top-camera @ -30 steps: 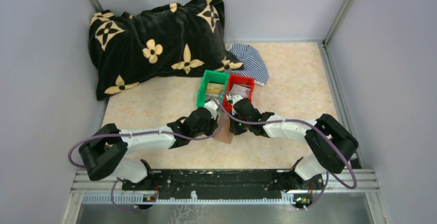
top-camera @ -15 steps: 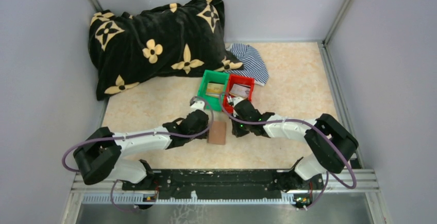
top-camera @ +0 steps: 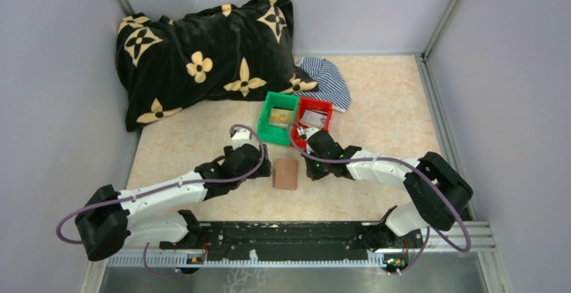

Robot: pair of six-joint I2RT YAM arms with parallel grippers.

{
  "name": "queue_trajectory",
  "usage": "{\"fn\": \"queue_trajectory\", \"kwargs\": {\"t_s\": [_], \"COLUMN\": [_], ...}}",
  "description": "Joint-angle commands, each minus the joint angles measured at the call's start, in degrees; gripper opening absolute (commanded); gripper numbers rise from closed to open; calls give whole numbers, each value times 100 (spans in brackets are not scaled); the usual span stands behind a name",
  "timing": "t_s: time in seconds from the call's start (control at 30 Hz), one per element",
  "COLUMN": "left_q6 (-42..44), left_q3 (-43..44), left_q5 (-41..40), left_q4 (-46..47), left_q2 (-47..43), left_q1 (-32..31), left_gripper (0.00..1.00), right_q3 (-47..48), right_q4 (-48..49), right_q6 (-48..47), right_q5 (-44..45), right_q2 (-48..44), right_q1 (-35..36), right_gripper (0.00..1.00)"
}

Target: Take the credit cards out of the card holder

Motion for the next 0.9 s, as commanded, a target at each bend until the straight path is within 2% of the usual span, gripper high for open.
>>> {"fn": "queue_trajectory", "kwargs": {"t_s": [0.0,0.1,0.23,0.4,0.47,0.67,0.87], "left_q6": [39,73,322,424,422,399,333], "left_q3": [124,236,496,935,857,423,214], "left_q5": [-590,-565,350,986,1428,2807,2952], "left_q4": [-352,-436,-10,390,833,2397,2702], "left_q2": [-221,-285,-299,-64,-69,181,525], "left_q1": [25,23,3,-177,-177,-178,-177], "left_gripper": [92,91,89,79,74,70,69], "right_q3": [397,473,527,465,391,187,71], "right_q4": [-85,-126,-144,-180,-174,-231,-266], "right_q6": [-151,-158,-158,-40,-3,44,49], "right_q5": [140,76,73,250,263,421,485], "right_q2": [-270,-353,-414,-433,-507,-839,-985], "right_q1": [-43,-43,-39,-43,-43,-43,-47], "right_gripper": [0,0,0,0,0,0,0]}}
